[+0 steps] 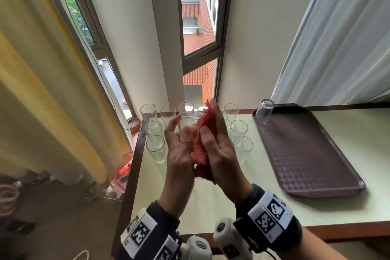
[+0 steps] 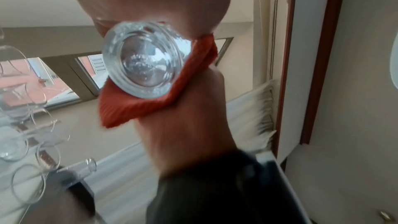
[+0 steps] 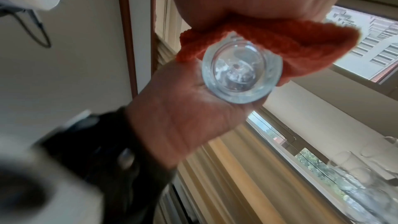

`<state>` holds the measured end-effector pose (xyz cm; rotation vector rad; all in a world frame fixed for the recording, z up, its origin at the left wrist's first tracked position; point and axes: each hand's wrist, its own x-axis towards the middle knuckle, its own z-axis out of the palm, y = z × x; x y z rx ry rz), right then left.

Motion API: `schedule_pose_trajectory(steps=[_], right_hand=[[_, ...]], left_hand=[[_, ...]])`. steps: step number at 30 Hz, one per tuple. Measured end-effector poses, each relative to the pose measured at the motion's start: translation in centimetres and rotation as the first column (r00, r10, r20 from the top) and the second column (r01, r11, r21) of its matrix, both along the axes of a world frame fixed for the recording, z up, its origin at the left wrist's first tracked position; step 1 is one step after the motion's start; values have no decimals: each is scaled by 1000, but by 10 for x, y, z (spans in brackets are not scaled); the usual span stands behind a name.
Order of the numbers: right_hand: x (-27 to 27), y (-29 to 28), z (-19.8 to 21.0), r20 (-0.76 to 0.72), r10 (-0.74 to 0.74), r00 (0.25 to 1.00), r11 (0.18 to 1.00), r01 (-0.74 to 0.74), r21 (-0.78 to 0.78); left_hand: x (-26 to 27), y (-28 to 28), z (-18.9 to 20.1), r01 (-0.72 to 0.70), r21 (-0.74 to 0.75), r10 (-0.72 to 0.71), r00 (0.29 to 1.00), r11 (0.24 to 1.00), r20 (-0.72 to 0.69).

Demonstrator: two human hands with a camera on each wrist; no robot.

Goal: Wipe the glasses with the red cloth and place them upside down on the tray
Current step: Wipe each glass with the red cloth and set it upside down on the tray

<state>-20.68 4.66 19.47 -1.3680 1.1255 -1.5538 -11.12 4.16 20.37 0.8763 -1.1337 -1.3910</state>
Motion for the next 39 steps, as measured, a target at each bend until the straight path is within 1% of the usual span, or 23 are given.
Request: schedule_pose_trajectory(steps=[2,4,7,9,11,15,17,19,23,26,28,31,33,36,39], right_hand=[[1,-2,3,37,-5,999,1000,4,8],[5,4,0,-13,-5,1000,1000,5,-7],[12,18,-9,-99,13,995,999,-17,-40],[12,17,-8,-137,40,990,998,-46,-34],[10,8,-1,-124,55,991,998,-57,-7],[8,-9,13,-36,6,999,1000,-5,13],[10,-6,11,-57,1,998,1000,-2,-6],[13,2,4,-108,10,994,1000,-13,-21],[17,7,4,-149,38,988,999,-41,-21],[18,-11,12,-103,6,995,999,-2,38],[19,-18,16,-81,-19,997,998,24,54],[23,-11,11,-144,-43,989,999,47,25],[26,-3,5,-180,-15,983,1000,19,18],[26,-6,8,-155,16,988,1000,-14,11],[18,-21,19,-88,-28,996,999,30,19]], left_hand=[[0,2,1,30,10,-30,999,999,-15],[4,-3,2,39,43,-38,999,998,-7],[10,-12,3,-13,91,16,999,996,-37],[10,-14,5,-66,86,70,996,994,-49],[10,-10,5,-74,76,78,996,994,-51],[6,-3,7,-8,41,11,997,999,-75],[9,-7,8,2,47,1,998,999,-59],[14,-14,7,2,64,2,998,998,-56],[20,-18,9,-102,60,104,994,993,-23],[17,-12,7,-53,60,56,997,997,-58],[16,-10,9,-37,40,39,998,999,-56],[23,-17,11,-21,56,23,999,998,-35],[28,-22,12,-44,79,47,998,996,-35],[27,-22,12,-74,65,77,996,995,-44],[16,-16,12,-35,52,36,999,998,-26]])
